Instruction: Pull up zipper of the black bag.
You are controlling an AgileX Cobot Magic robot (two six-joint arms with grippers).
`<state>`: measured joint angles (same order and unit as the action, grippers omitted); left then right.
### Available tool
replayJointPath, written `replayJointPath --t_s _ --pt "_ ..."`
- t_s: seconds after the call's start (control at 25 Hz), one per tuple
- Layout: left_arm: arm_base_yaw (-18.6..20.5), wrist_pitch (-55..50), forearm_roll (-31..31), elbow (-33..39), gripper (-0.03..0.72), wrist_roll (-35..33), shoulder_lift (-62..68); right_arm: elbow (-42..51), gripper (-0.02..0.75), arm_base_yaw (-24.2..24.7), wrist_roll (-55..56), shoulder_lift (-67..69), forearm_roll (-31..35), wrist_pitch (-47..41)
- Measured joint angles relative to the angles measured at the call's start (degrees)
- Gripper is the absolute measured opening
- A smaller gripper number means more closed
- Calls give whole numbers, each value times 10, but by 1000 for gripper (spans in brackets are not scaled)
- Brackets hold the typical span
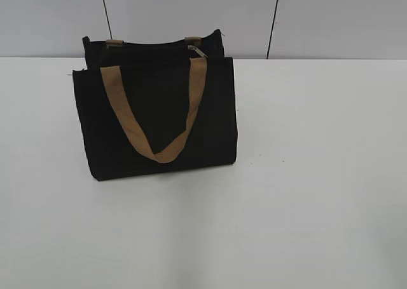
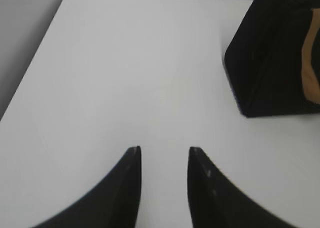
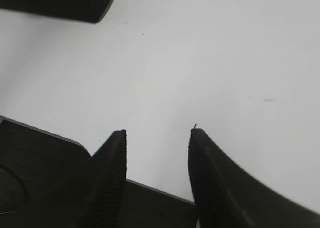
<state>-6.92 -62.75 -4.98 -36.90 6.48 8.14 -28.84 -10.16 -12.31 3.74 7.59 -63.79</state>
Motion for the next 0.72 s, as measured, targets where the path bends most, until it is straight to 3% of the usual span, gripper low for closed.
replayJointPath --t_s 0.2,0.4,0.72 --pt "0 2 16 29 241 -19 -84 19 315 0 -1 -42 -3 6" --pt "0 13 50 58 241 -65 -86 20 315 0 0 -42 -23 8" --pt "0 15 57 59 241 -71 -86 20 315 0 2 -42 -29 8"
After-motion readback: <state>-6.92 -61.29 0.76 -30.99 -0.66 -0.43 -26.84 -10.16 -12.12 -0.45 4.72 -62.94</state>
